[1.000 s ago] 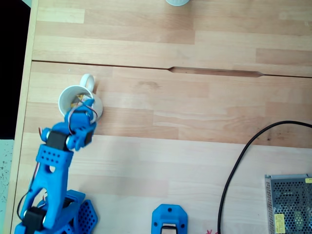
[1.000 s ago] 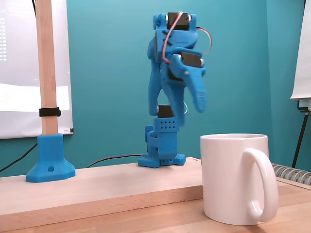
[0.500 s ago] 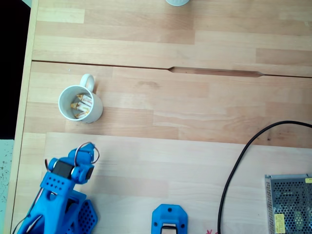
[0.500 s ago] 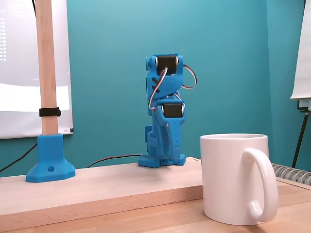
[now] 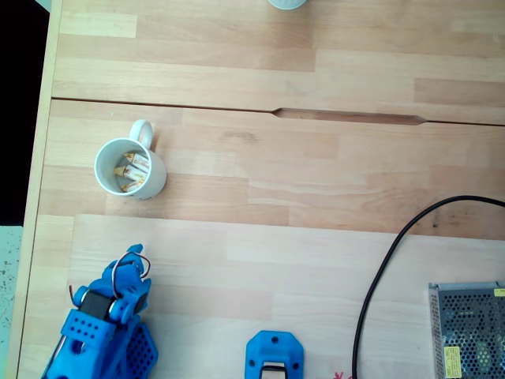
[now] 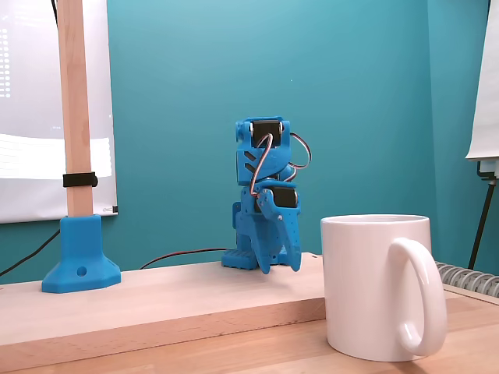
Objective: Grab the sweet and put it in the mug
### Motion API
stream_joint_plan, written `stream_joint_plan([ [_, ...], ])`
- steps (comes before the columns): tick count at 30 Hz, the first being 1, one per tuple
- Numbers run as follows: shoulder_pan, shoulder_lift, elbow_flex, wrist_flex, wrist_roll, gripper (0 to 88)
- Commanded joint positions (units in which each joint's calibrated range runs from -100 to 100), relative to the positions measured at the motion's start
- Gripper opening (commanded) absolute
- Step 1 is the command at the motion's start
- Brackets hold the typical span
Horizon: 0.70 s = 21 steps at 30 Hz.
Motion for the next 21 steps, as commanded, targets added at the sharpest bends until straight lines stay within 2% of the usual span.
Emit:
stream_joint_plan([
  [1, 0.4, -2.0, 1.2, 2.4, 2.1, 27.7],
  [7, 0.4, -9.2, 2.8, 3.0, 3.9, 27.7],
  [21, -0.2, -34.9, 11.3, 2.0, 4.1, 27.7],
])
